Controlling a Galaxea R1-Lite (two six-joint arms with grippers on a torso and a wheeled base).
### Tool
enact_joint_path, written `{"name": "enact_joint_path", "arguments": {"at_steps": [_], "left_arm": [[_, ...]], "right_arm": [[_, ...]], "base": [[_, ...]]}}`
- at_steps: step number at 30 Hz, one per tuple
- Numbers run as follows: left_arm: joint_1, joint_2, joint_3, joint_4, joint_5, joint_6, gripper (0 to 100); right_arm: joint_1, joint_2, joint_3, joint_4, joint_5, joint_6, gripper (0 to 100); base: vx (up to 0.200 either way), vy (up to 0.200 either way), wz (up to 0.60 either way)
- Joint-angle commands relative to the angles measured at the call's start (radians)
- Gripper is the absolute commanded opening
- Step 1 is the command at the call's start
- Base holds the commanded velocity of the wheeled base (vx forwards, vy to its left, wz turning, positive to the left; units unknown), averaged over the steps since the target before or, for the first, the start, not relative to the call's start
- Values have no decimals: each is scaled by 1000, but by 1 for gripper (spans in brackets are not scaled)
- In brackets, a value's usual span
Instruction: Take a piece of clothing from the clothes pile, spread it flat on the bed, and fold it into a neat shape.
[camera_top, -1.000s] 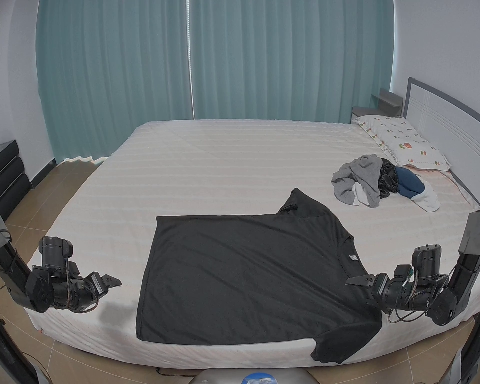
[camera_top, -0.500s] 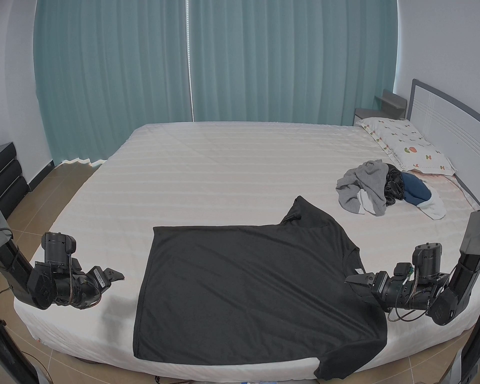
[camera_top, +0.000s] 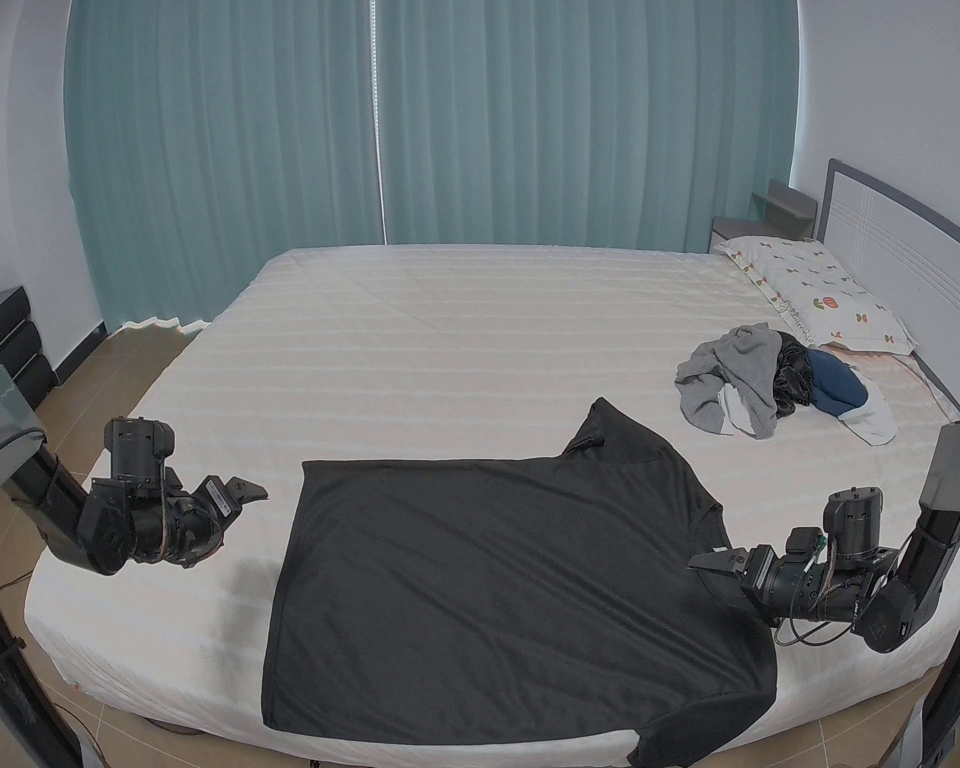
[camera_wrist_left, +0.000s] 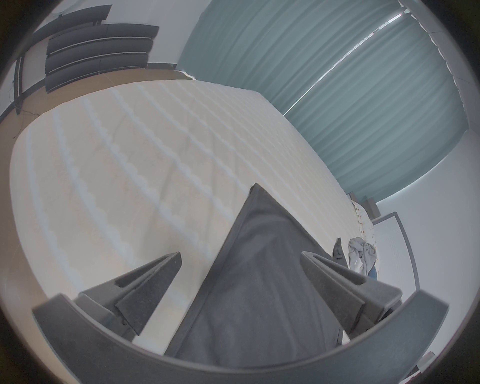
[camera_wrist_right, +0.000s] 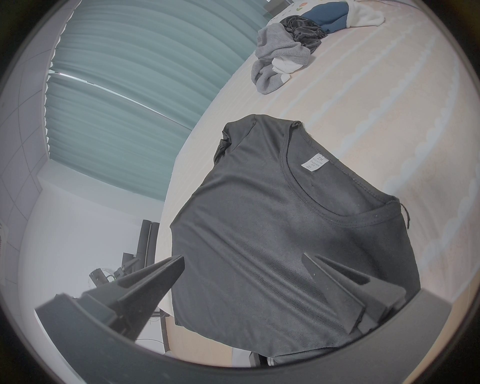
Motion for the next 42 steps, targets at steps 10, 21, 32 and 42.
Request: {"name": "enact_joint_path", "arguments": {"at_steps": [10, 21, 32, 42], "left_arm": [[-19, 405, -553, 77, -87, -12, 100], [-43, 541, -737, 129, -87, -10, 100], [-40, 589, -803, 131, -73, -7, 100], [-40, 650, -892, 140, -50, -7, 100]], "right_arm": [[15, -3, 10, 0, -1, 8, 100], [12, -18, 13, 0, -1, 14, 100], [14, -10, 16, 0, 1, 19, 100], [15, -16, 18, 0, 1, 22, 100]], "base": [[0, 0, 0], [0, 0, 0], [0, 0, 0], [0, 0, 0]]}}
